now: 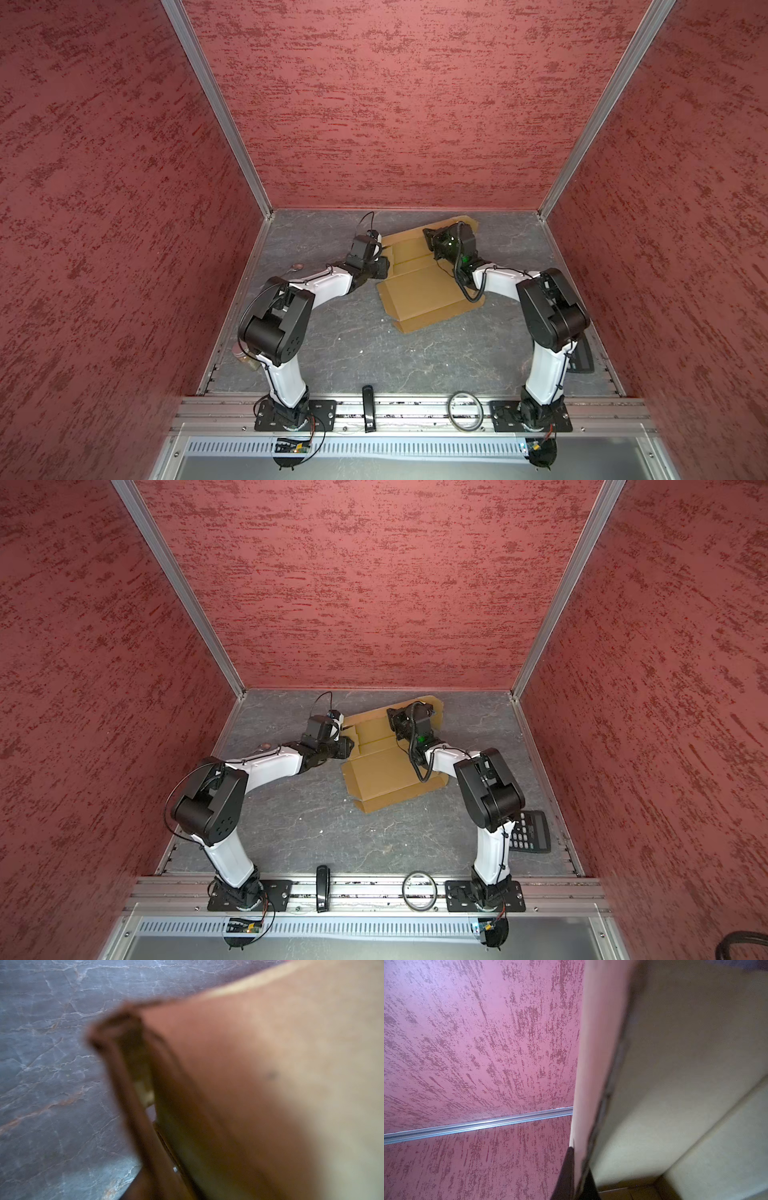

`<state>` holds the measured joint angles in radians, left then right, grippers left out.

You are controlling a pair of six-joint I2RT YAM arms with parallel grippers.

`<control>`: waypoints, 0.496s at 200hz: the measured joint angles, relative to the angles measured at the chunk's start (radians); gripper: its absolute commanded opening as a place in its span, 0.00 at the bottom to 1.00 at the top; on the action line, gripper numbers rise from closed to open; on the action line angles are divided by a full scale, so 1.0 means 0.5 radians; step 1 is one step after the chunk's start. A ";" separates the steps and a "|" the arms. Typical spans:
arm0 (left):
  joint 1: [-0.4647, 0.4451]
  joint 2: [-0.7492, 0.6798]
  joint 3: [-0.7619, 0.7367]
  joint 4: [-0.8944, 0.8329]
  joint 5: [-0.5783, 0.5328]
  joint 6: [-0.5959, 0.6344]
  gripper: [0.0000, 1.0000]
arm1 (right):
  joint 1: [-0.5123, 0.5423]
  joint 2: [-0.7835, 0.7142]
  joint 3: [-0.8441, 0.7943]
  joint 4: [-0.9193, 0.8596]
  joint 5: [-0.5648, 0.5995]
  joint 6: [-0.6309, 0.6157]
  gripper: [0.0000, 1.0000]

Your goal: Fold the paper box

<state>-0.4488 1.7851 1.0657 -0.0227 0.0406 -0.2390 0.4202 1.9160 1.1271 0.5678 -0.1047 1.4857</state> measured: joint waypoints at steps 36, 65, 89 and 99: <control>-0.036 0.034 0.027 -0.013 -0.146 -0.075 0.48 | 0.001 0.000 -0.031 0.056 0.000 0.008 0.04; -0.057 0.060 0.046 -0.010 -0.266 -0.125 0.41 | 0.002 0.000 -0.043 0.074 0.000 0.014 0.04; -0.079 0.082 0.061 -0.001 -0.359 -0.164 0.36 | 0.002 0.000 -0.047 0.083 -0.001 0.014 0.04; -0.092 0.087 0.066 0.002 -0.396 -0.174 0.34 | 0.002 0.000 -0.049 0.085 -0.001 0.014 0.04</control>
<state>-0.4946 1.8286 1.0985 -0.0216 -0.1574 -0.3260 0.4210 1.9160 1.1027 0.6106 -0.1051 1.4929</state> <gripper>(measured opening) 0.363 0.049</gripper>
